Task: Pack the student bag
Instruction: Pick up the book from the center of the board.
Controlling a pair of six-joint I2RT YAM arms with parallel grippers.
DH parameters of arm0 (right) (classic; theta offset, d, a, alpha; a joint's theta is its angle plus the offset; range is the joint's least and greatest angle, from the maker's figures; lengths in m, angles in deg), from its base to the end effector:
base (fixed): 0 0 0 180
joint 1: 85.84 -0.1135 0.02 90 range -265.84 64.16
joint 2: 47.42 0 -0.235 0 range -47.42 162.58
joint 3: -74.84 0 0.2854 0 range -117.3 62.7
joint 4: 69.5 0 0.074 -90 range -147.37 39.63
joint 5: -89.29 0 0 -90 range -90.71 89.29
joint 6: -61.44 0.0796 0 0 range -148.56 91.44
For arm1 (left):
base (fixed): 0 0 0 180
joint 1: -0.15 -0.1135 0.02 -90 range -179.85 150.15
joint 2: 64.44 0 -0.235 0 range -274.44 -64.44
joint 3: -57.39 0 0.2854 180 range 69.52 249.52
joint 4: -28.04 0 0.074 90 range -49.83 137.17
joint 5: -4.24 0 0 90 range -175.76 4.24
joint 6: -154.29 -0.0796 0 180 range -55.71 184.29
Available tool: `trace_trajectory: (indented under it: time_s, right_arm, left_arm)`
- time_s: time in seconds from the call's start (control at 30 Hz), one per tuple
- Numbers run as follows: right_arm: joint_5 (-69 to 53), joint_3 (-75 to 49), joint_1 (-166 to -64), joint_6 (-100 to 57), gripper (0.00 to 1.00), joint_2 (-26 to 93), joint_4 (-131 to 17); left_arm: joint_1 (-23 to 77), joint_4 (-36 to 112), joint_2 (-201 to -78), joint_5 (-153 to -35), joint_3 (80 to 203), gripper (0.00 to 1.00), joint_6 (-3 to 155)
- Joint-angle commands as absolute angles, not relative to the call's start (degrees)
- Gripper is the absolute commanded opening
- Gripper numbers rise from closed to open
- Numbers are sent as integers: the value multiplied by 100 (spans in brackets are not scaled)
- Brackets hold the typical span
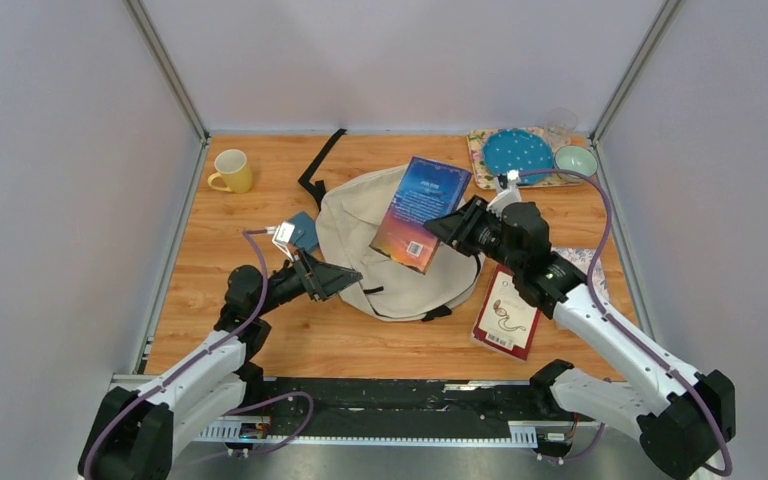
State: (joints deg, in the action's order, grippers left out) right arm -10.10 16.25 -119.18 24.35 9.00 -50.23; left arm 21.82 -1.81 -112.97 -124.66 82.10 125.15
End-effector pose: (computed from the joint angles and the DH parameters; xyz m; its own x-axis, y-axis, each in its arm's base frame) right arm 0.2610 0.1873 0.2752 -0.6846 0.4917 -0.5381 -0.2096 0.5743 0.7914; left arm 0.2238 -0.1427 0.1886 -0.7104 -0.4492 -0.5419 0.5078 0.2060 -0.8365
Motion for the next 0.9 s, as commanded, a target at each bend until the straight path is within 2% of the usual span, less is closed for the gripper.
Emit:
trace_trajectory:
  time_s: [0.0,0.2,0.53,0.73,0.87]
  right_arm:
    - [-502,1287,-11932,2567,0,988,-7360]
    - [-712,997,-11985,2751,0,1577,-7942]
    - [-783,1137,-12345,2989,0,2043,-8725]
    - [-748,1138,-12407,2858,0,1955,-8576]
    - [-1196,1050,-12416,2778,0,1982,-8610]
  left_arm:
    - [2238,-974,-11216,-12259,7780,83,13352]
    - [2616,-1396,-11479,-11952,7831,83,13661]
    - [3134,-3793,-12859,-11171,7902,83,14752]
    - [3223,-3894,-13036,-10652,7928,83,14726]
    - [3223,-3647,-13035,-10475,8060,84,14612]
